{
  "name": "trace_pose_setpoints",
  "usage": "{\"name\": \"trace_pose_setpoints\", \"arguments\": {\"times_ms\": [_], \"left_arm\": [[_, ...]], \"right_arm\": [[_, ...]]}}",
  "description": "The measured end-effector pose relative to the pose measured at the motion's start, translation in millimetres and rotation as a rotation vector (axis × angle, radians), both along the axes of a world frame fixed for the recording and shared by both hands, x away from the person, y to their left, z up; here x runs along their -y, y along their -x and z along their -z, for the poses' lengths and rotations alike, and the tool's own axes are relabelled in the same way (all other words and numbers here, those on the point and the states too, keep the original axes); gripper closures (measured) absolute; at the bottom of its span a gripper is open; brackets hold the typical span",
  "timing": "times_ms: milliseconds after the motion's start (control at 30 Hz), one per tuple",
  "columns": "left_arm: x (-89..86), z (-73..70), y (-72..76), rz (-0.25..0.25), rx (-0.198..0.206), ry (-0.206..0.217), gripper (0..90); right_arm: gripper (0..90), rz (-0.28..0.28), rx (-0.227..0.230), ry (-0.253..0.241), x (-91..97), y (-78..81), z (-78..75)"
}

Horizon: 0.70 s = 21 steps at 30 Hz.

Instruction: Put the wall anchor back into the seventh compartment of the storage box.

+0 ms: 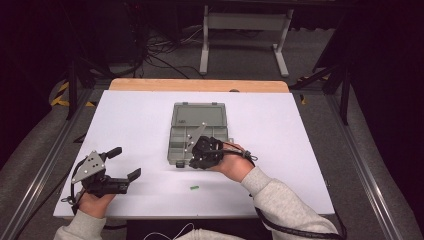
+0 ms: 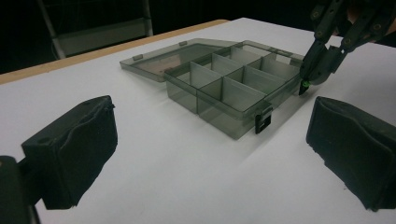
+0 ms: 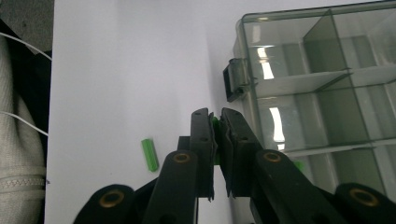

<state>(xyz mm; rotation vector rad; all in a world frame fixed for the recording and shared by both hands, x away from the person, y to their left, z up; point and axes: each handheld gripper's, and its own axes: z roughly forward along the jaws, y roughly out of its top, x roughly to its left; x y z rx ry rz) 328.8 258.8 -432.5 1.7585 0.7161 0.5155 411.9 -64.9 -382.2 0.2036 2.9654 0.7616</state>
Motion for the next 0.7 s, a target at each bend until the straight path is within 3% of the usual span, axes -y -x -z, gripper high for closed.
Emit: {"name": "trace_pose_setpoints", "arguments": {"times_ms": [400,700], "left_arm": [[0.0,0.3,-0.4,-0.005,0.005,0.005,2.7],[-0.1,0.4,-0.4,-0.005,0.004,0.005,2.6]], "right_arm": [[83.8,0.055,0.031,-0.013,12.8,-21.8,-14.9],[83.8,0.103,0.026,-0.020,21.8,-38.4,-14.0]]}}
